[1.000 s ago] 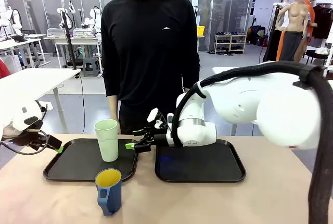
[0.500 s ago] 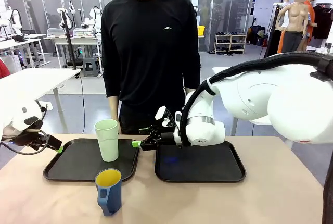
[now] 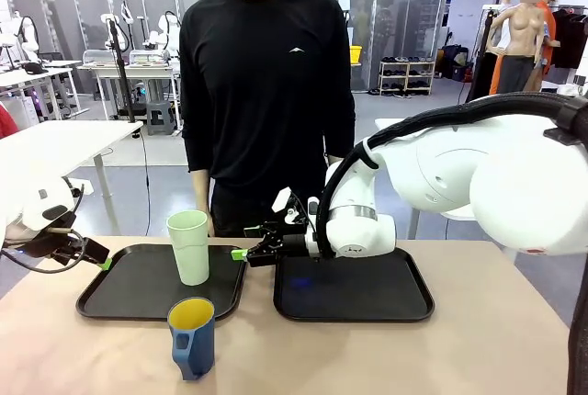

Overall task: Sort and store the cups by type.
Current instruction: Pick up the Handle plastic cup and place it into the empty Flat Tray.

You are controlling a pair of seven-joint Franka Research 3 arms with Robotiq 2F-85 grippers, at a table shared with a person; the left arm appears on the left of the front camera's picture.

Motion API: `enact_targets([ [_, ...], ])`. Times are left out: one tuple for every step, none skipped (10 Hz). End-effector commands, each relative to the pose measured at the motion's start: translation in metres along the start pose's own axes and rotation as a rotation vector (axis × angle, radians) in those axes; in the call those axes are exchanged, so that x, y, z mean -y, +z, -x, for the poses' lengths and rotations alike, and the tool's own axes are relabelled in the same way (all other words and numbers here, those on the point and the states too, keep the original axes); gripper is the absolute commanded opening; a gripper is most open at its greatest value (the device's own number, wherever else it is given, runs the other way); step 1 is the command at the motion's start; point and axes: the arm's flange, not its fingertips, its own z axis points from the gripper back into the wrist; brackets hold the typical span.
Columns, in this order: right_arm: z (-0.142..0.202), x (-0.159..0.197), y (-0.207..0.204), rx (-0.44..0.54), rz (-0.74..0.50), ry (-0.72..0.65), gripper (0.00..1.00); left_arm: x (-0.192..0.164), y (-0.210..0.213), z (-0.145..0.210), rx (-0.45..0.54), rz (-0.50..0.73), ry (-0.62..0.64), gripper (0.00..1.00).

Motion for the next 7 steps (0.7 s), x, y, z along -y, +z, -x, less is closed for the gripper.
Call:
enact_targets([
  [0.0002, 0.0028, -0.0035, -0.004, 0.001, -0.001, 1.0, -0.0002, 0.0006, -0.0007, 0.002, 0.0, 0.0, 1.0],
  [0.0002, 0.0028, -0.0035, -0.004, 0.001, -0.001, 1.0, -0.0002, 0.0006, -0.0007, 0.002, 0.0, 0.0, 1.0],
  [0.0002, 0.0028, -0.0035, -0.004, 0.001, -0.001, 1.0, -0.0002, 0.0006, -0.0007, 0.002, 0.0, 0.0, 1.0],
  [0.0002, 0.0028, -0.0035, -0.004, 0.001, -0.001, 1.0, -0.0002, 0.0006, -0.0007, 0.002, 0.0, 0.0, 1.0],
  [0.0002, 0.0028, -0.0035, -0.004, 0.001, -0.001, 1.0, -0.0002, 0.0006, -0.0007, 0.002, 0.0, 0.0, 1.0],
  [0.0002, 0.0028, -0.0035, -0.004, 0.001, -0.001, 1.0, -0.0002, 0.0006, -0.0007, 0.002, 0.0, 0.0, 1.0],
  [0.0, 0.0002, 0.0002, 0.0, 0.0, 0.0, 1.0, -0.0002, 0.0006, -0.0007, 0.002, 0.0, 0.0, 1.0],
])
